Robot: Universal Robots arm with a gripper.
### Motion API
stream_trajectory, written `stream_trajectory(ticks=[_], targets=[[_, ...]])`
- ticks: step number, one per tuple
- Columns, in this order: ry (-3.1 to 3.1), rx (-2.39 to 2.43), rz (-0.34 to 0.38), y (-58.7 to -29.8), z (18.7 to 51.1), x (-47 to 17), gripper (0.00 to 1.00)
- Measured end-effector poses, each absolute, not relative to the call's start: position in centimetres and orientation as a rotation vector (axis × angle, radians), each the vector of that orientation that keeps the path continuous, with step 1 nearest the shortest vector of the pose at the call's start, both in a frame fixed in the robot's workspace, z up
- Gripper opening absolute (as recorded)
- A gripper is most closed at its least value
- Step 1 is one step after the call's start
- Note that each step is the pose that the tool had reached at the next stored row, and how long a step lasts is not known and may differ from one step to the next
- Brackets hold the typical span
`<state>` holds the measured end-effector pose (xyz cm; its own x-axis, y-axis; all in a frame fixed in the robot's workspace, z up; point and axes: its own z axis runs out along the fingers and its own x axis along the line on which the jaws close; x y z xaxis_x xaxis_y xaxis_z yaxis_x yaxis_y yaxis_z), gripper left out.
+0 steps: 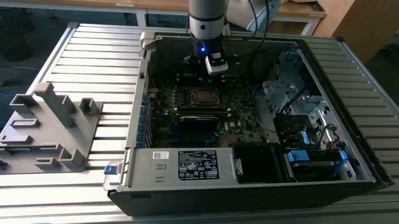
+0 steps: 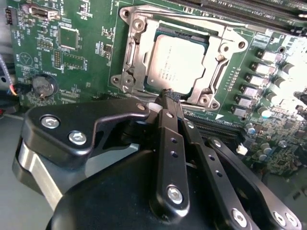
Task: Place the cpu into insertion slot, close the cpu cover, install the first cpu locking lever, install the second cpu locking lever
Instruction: 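Install the first cpu locking lever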
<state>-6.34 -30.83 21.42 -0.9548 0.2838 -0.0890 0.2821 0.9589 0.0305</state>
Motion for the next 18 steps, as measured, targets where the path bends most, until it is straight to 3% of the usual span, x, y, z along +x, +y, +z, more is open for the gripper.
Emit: stream_trajectory(ticks=[15,18], targets=[[3.039,0.300,0.005,-30.84,21.41,-6.22,0.11],[3.057,0.254,-0.025,-30.85,21.36,-6.23,0.11]])
